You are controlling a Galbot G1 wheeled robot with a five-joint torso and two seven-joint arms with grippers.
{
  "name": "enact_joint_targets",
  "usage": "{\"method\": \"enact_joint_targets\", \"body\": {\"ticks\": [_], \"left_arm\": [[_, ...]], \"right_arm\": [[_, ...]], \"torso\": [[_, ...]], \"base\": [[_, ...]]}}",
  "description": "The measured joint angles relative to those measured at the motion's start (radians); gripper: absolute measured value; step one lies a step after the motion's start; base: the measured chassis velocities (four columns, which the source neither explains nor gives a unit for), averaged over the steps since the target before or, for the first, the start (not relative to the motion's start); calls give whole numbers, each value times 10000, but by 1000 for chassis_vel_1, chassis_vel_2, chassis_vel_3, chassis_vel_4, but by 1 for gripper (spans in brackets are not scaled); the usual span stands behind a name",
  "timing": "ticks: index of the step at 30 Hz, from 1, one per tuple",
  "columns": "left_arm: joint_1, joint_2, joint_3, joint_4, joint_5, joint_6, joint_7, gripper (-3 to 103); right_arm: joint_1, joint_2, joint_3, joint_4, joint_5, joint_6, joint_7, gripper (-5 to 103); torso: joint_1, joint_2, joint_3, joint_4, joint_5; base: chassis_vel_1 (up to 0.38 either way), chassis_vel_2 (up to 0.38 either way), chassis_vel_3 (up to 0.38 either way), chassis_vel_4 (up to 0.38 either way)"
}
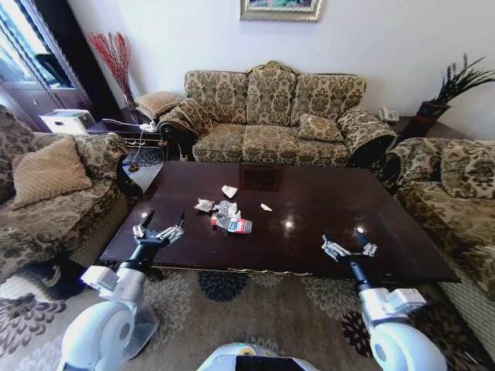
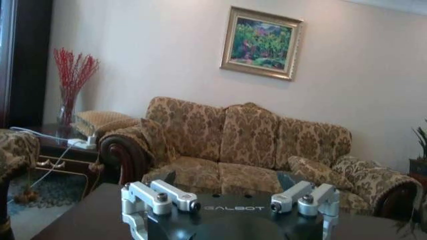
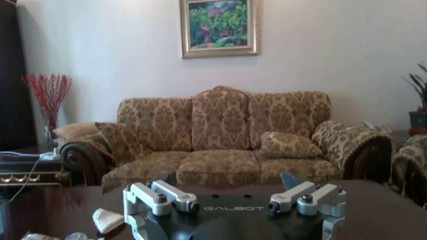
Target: Move to the front of the table and place the trash on the table into the trash bin.
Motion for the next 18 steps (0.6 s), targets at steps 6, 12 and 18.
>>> {"method": "enact_joint_targets", "body": {"ticks": [6, 12, 18], "left_arm": [[105, -169, 116, -30, 182, 1, -32, 100], [64, -201, 163, 23, 221, 128, -71, 100], [44, -223, 110, 151, 232, 534, -211, 100]], "right_arm": [[0, -88, 39, -63, 186, 318, 103, 100], [100, -162, 29, -122, 41, 383, -34, 100], [374, -182, -147, -263, -182, 517, -276, 100]], "torso": [[0, 0, 0, 0, 0], [0, 0, 0, 0, -1], [0, 0, 0, -2, -1]], "base": [[0, 0, 0, 0], [0, 0, 0, 0], [0, 0, 0, 0]]}}
